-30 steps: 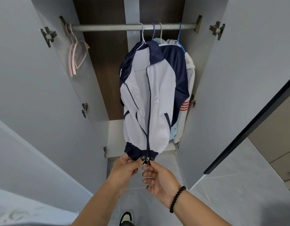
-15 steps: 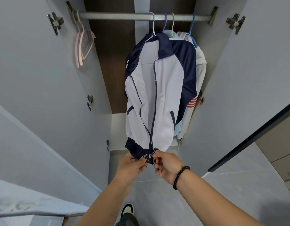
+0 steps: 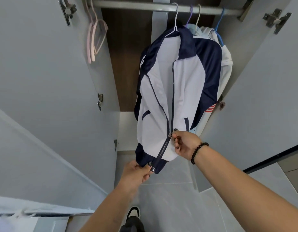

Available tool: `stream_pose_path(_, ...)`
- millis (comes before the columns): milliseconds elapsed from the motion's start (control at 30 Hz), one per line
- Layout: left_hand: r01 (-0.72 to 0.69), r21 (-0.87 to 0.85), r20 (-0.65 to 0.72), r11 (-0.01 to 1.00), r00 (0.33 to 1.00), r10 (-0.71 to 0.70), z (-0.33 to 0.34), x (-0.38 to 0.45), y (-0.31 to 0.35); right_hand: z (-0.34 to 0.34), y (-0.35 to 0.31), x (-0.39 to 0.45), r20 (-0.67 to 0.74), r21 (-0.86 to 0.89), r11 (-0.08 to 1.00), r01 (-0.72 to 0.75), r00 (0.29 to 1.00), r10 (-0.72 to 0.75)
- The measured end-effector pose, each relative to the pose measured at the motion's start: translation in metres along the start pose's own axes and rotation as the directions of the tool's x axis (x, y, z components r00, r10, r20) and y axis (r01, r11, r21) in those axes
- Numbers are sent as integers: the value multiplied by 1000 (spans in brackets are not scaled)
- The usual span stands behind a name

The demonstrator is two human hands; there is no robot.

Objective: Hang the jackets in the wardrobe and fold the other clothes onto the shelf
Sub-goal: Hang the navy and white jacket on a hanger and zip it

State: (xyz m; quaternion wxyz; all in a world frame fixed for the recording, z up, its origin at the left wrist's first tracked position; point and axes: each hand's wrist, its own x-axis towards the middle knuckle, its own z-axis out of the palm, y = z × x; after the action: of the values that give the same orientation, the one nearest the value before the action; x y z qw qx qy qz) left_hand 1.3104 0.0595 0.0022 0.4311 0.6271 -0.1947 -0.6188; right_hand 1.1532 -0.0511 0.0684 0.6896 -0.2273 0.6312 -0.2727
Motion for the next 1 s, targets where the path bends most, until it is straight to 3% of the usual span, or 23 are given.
stream_pose_path(300,34,9,-29,999,999,-34,-26,31,21,21,-54,43,-21,-93,991,96,995,-99)
stream_pose_path(400,36,96,-50,995,998,-31,-32,43,30,34,-60,53,21,-188,975,121,993,-119)
stream_pose_path(467,-37,182,-75,982,996,52,-34,51,36,39,-66,55,76,-251,958,138,990,-122)
stream_pose_path(567,-160,443,-140,882,960,244,-33,63,47,41,-81,54,132,-353,919,174,982,-135)
stream_pose_path(667,-282,650,-55,706,909,413,-24,84,64,43,-91,55,160,-436,876,206,976,-149)
stream_pose_path(900,-520,723,139,455,755,641,32,111,109,37,-109,65,272,-447,880,162,961,-39)
stream_pose_path(1000,-541,717,138,439,728,672,55,122,120,30,-122,76,299,-465,875,137,954,10)
